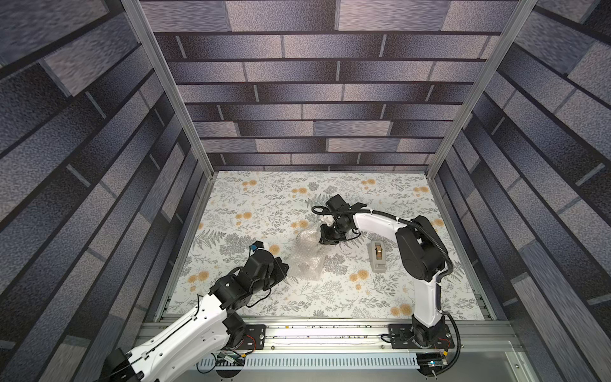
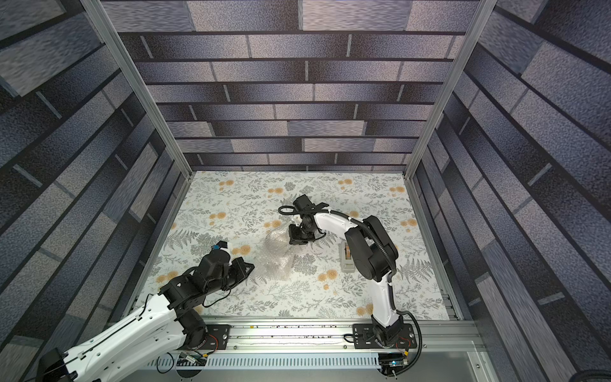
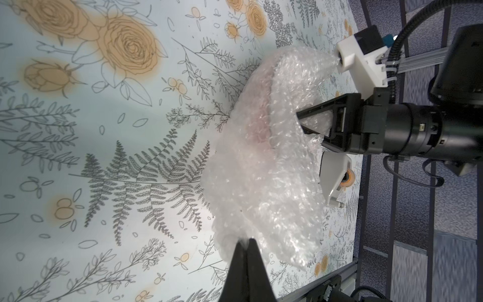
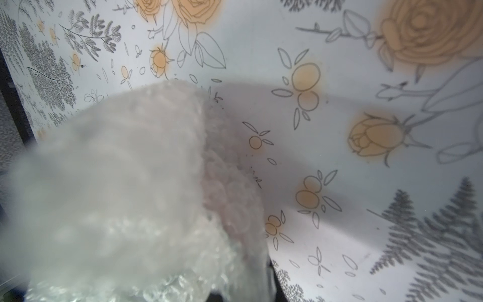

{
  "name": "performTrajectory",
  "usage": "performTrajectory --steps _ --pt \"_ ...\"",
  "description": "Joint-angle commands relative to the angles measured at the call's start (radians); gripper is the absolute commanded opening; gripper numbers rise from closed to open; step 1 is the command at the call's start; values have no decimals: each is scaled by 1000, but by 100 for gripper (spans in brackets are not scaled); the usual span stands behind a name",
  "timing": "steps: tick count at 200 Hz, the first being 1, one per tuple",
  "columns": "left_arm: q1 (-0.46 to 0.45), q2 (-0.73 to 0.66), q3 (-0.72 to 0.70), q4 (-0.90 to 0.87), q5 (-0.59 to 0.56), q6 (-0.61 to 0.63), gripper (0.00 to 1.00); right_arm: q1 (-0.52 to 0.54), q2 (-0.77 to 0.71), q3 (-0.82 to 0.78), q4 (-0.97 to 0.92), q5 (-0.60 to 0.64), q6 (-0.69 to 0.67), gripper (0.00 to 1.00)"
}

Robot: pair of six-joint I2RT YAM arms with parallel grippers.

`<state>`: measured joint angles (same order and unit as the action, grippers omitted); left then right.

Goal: Wrap bowls in bubble wrap
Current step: Wrap the bowl in bubble wrap.

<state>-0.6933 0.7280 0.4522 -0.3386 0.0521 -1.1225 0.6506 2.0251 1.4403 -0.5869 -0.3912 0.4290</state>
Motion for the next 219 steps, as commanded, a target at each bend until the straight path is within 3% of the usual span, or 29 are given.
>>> performTrajectory --steps 1,130,219 --pt "-6 38 41 54 17 59 0 14 15 -3 -11 20 -10 9" --pt "14 365 294 268 62 249 0 49 48 35 -59 64 -42 7" --pt "76 617 384 341 80 333 2 60 44 21 -61 67 -56 7"
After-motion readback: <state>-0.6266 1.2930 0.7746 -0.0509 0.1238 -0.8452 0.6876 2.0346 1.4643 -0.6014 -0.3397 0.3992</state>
